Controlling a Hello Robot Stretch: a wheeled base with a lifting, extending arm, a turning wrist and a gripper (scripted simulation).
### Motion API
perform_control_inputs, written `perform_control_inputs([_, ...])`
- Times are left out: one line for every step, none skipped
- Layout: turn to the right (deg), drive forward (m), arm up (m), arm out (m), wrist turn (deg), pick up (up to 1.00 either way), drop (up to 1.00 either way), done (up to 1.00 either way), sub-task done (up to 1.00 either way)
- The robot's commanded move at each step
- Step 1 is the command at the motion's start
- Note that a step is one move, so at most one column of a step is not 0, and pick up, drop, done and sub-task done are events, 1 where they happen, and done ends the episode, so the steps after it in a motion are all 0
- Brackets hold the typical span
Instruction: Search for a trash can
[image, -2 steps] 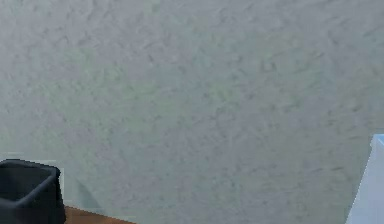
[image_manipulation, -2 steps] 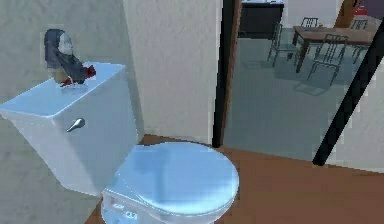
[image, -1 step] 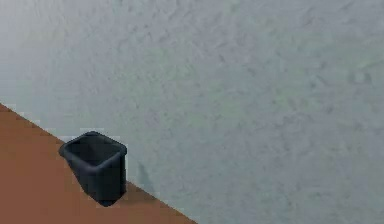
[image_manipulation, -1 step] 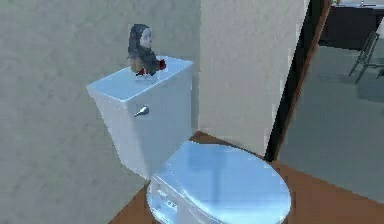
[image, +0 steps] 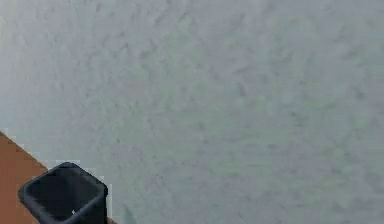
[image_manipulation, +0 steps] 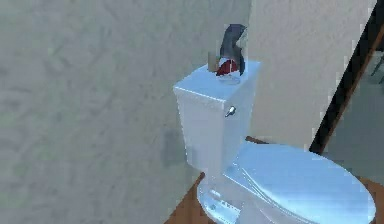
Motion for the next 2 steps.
perform_control_inputs([-39.0,0.0,0.0,0.0,0.0,0.0,0.0,0.0,0.0])
perform_control_inputs([0.0,0.0,0.0,0.0,0.0,0.0,0.0,1.0,0.0])
